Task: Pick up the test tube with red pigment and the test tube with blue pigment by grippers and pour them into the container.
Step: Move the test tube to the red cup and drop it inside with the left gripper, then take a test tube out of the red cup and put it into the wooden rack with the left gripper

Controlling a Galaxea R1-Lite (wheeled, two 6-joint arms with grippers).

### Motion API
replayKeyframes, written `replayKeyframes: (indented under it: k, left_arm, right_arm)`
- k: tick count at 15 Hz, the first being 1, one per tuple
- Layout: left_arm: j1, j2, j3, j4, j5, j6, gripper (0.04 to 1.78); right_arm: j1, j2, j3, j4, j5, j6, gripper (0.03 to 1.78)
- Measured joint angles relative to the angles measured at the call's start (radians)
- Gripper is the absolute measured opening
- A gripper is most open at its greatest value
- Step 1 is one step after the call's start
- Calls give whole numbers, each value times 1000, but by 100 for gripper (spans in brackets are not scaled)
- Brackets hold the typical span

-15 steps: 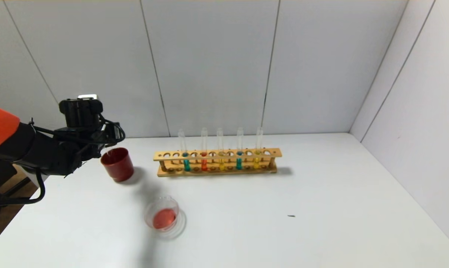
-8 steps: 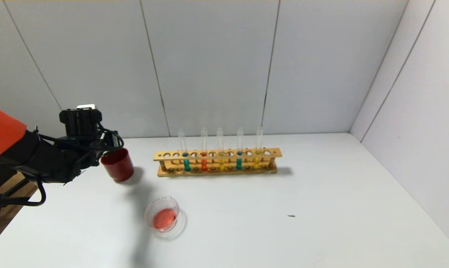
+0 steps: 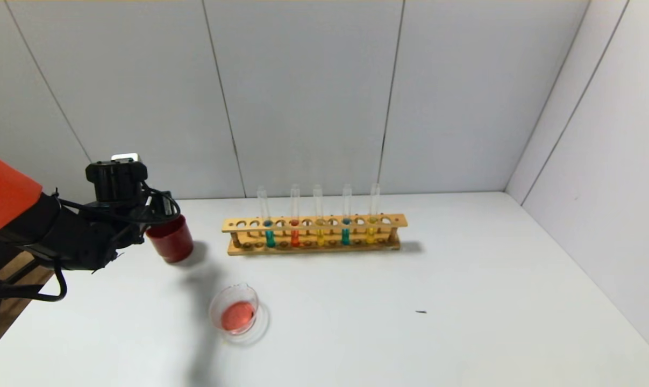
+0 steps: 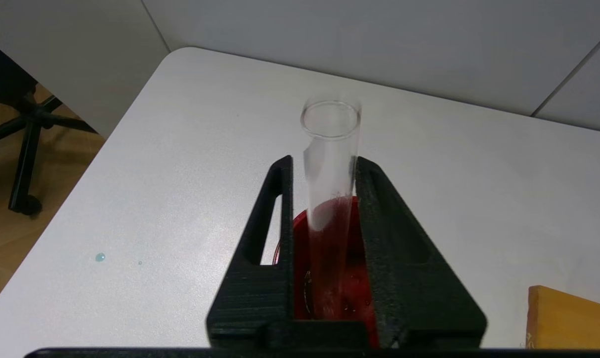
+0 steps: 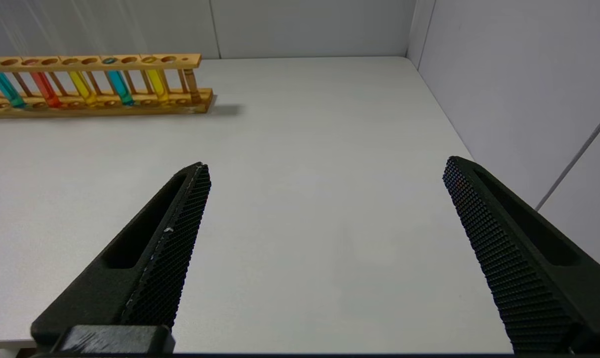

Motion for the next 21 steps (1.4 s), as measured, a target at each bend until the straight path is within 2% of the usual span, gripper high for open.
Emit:
replayKeyframes:
  k: [2,6,9,11,16,19,21]
  left_arm:
    - [-1,1,6,-12,0,1,75]
    - [-1,-16,8,-11,0,5,141]
    - [-7,-57,21,-3,1,13,169]
    - [-18,-95,37,3,2,20,175]
    - [-90,-210,129,10,8,54,175]
    - [-175,-313,216,11,17,53,175]
    - [-260,-390,278,11,38,51,175]
  right_arm:
    - [0,0,0,0,0,0,171]
    - [0,0,0,0,0,0,171]
    - [0,0,0,0,0,0,171]
    - [0,0,0,0,0,0,171]
    - [0,0,0,0,-1,0,171]
    - [0,0,0,0,0,0,171]
    - [0,0,0,0,0,0,171]
